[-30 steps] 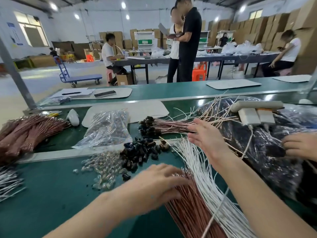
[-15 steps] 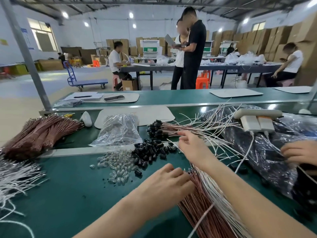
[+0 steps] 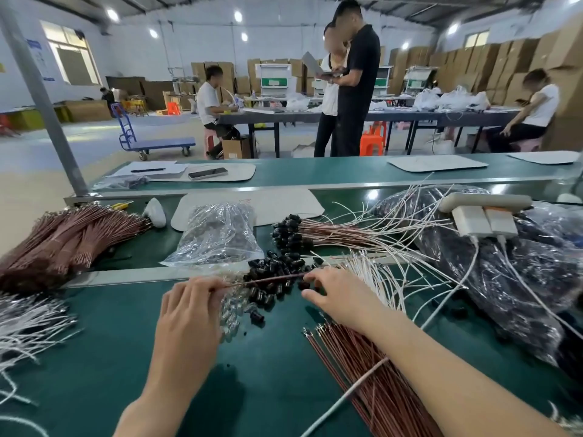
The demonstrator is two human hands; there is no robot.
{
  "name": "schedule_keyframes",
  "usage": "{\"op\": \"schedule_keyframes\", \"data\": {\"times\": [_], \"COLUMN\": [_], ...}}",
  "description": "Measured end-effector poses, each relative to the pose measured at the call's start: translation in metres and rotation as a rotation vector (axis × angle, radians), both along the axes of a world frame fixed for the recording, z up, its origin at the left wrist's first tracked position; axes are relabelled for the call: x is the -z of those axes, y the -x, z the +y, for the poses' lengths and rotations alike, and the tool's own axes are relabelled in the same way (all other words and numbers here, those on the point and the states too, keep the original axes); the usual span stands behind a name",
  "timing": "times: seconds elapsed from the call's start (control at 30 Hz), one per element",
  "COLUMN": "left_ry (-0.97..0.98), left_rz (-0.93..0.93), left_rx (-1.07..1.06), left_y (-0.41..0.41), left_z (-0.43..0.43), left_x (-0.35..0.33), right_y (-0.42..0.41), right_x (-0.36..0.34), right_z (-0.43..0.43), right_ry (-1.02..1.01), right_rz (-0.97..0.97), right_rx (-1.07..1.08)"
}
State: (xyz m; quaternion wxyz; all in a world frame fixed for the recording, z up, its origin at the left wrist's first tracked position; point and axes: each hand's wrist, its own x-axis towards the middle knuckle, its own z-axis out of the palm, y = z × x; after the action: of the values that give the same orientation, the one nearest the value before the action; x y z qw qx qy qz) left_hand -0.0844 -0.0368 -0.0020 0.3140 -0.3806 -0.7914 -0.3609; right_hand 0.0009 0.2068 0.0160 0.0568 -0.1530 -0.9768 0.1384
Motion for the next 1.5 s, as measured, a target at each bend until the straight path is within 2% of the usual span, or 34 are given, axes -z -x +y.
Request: {"op": "schedule_keyframes", "data": {"times": [0.2,0.33,0.4,0.47,0.53,0.57,0.63,0.87,1.5], "left_ry": [-0.034,-0.029,-0.047,-0.064,-0.069,-0.066,-0.056,-0.055,-0.043], "left_rz": [-0.222,-0.285,-0.295,-0.294,-0.277,-0.262,-0.22,-0.233,-0.302], "left_rx": [0.013,0.056,0.07,0.08,0.096,0.105,0.109,0.12,0.143], "left_y": [-0.005,-0.007,-0.008,-0.01,-0.015,-0.018,-0.023,-0.026,-0.023], "left_z": [0.001,-0.001,-0.001,0.0,0.003,0.004,0.005,0.002,0.001], "left_x": [0.01,0.015,0.014,0.013,0.011,0.01,0.009,0.01,0.014], "right_y": [0.009,0.007,-0.001,-0.011,-0.023,-0.028,-0.036,-0.04,-0.031], "right_x": [0.009,0.01,0.004,-0.001,-0.005,-0.005,-0.005,-0.007,0.001], "right_z": [-0.013,-0.011,-0.014,-0.021,-0.031,-0.035,-0.042,-0.053,-0.053], "right_ry": [-0.094,0.035,0.34,0.942,1.586,1.784,1.97,2.146,2.168], "right_rz": [0.088,0.172,0.338,0.54,0.708,0.751,0.755,0.788,0.804], "right_rx": [0.029,0.053,0.138,0.235,0.219,0.197,0.168,0.123,0.164]}}
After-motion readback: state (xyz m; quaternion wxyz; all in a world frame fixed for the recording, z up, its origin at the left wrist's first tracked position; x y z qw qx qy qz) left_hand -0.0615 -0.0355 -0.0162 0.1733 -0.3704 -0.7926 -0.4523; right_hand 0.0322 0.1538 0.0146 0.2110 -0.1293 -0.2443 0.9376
